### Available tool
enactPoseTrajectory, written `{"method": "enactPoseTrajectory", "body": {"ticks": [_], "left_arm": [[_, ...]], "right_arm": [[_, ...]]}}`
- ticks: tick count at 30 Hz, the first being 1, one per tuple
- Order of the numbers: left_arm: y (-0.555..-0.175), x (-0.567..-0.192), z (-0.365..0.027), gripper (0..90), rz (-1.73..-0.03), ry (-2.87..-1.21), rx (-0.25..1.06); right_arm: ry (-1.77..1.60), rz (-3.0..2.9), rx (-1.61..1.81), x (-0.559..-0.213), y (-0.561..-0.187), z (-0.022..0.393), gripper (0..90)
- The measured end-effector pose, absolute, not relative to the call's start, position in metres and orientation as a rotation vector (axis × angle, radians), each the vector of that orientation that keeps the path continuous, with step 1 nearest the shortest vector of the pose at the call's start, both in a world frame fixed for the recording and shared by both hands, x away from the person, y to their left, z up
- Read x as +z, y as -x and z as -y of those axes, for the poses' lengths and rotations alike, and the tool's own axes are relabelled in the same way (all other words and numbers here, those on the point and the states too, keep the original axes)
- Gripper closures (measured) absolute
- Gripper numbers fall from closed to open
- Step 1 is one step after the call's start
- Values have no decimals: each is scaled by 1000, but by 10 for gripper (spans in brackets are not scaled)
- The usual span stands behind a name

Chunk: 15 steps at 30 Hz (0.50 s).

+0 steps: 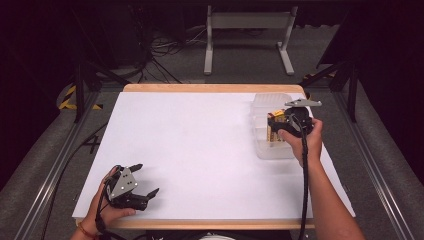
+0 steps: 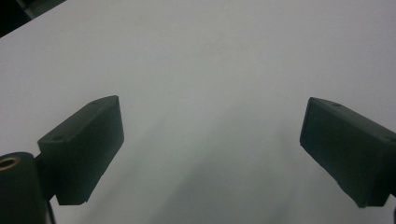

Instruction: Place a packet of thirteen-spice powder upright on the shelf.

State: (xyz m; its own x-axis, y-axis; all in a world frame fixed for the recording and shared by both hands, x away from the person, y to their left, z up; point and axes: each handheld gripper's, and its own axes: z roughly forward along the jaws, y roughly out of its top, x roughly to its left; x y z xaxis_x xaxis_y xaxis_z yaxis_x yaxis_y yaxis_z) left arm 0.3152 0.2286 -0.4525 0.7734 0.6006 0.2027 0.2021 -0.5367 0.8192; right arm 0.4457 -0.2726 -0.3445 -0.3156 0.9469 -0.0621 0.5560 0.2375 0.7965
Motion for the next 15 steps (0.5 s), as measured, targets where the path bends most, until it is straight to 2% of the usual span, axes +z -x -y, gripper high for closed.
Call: {"method": "enactPoseTrajectory", "body": {"ticks": [15], "left_arm": [[-315,-453,-228,69,-598,-2118,593]], "right_arm": [[-1365,-2009,886,-354,-443,273,298]]}}
